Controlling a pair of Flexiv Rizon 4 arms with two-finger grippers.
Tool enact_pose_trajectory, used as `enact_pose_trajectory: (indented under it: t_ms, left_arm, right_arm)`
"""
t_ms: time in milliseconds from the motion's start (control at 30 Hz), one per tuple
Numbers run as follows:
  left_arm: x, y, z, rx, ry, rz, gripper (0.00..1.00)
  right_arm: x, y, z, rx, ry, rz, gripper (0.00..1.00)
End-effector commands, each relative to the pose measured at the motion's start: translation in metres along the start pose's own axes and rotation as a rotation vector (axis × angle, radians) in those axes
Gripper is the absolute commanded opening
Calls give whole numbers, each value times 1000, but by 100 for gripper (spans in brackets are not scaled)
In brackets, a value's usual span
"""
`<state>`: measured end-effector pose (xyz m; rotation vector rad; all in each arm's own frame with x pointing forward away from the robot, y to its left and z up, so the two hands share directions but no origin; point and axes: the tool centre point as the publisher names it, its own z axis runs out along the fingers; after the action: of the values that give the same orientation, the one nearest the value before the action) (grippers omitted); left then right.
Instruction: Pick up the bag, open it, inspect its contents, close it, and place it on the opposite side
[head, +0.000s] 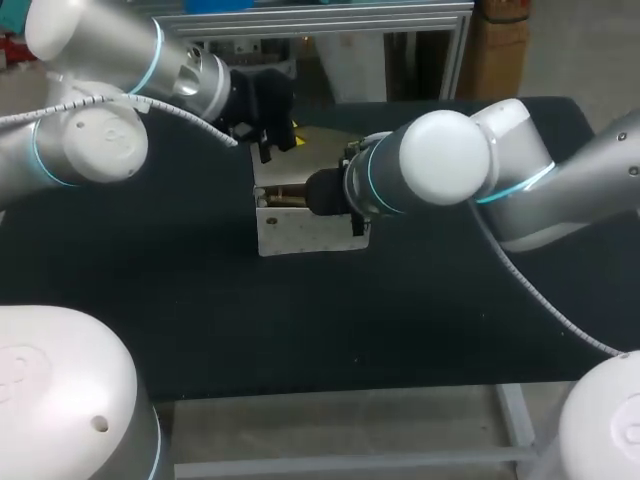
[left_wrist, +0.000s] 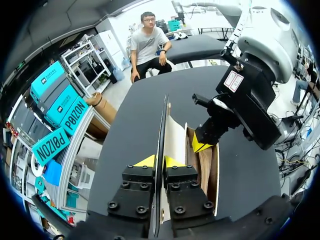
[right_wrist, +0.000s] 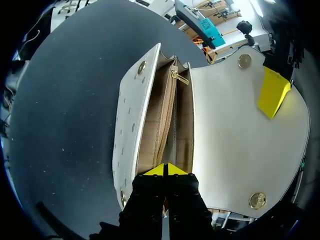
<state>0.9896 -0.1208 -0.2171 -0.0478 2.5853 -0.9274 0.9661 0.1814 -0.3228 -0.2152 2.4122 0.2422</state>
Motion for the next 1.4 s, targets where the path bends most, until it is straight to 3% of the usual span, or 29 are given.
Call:
enact_pose_trajectory:
  t_ms: [33,500,567,600,867,900,1000,1033,1400]
  left_arm:
    - [1,0,-2,1,-7,0,0]
    - [6,-3,-4,9,-7,7,0]
    - [7,-3,-4,9,-7,10,0]
    - [7,-3,-5,10,-7,11,0]
    - [8,-3,-6,12,-9,15,0]
    - [8,-2,-6,13,-9,16,0]
    - [9,-2,-6,13,-10,18,0]
    - [9,-1,-7,13,-10,18,0]
    - [9,0,-8,22,-7,22,0]
  right_arm:
    - [6,2,1,17,9,-7,0]
    - [4,-2,15,28,154,17,0]
    - [3,-3,18,25,176,23,29]
    - [3,-4,20,27,188,28,35]
    - [4,-4,31,21,273,33,50]
    - [4,-3,32,19,286,31,57]
    - [5,-2,34,20,308,26,96]
    - [5,-2,35,22,308,26,100]
    - [8,1,36,19,320,20,100]
